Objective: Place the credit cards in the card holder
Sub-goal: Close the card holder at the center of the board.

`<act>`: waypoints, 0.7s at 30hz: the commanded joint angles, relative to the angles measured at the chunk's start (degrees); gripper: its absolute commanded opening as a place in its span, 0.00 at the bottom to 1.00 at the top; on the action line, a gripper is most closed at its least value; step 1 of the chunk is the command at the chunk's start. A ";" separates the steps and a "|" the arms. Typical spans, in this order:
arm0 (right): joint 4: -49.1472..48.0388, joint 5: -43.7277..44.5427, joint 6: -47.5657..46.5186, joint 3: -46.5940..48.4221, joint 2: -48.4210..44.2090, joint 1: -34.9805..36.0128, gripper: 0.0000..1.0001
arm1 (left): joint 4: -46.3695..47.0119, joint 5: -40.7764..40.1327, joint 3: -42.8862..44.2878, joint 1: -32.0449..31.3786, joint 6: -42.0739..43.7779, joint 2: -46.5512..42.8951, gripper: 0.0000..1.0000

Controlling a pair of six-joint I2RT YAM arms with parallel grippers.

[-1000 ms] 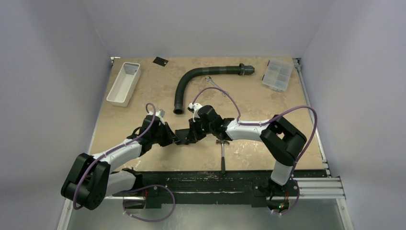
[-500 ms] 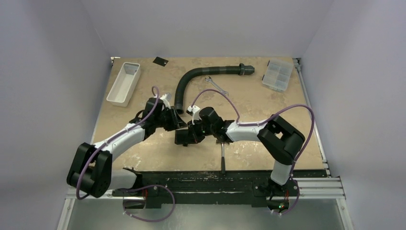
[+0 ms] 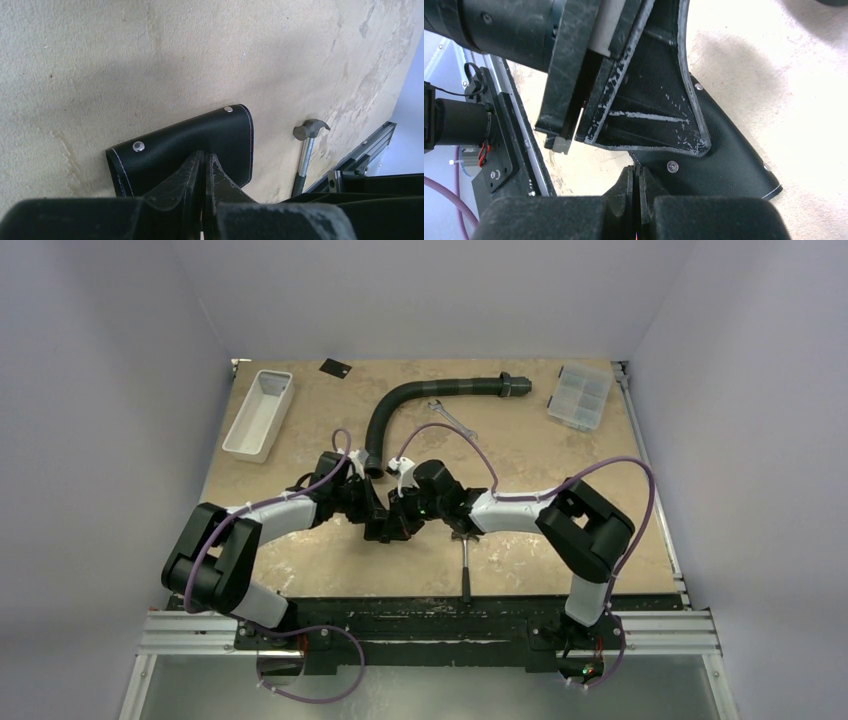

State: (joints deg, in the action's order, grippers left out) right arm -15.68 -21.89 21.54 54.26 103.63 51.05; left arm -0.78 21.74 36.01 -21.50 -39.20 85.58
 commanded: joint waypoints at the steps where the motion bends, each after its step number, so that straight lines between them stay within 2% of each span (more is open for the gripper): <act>1: -0.16 1.15 -0.50 4.10 0.69 0.02 0.00 | -4.09 -6.87 0.14 0.23 6.22 1.78 0.00; 13: 3.51 8.74 0.74 5.26 2.79 -0.15 0.00 | -4.20 -8.26 -1.60 0.23 6.79 2.29 0.00; 21: -1.42 9.88 0.16 2.92 2.48 -0.20 0.00 | -3.15 -7.86 -2.99 0.23 6.46 2.47 0.00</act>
State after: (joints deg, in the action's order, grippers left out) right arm -12.14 -15.66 22.44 57.76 106.54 51.05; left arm -0.14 21.02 35.88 -21.56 -36.32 85.73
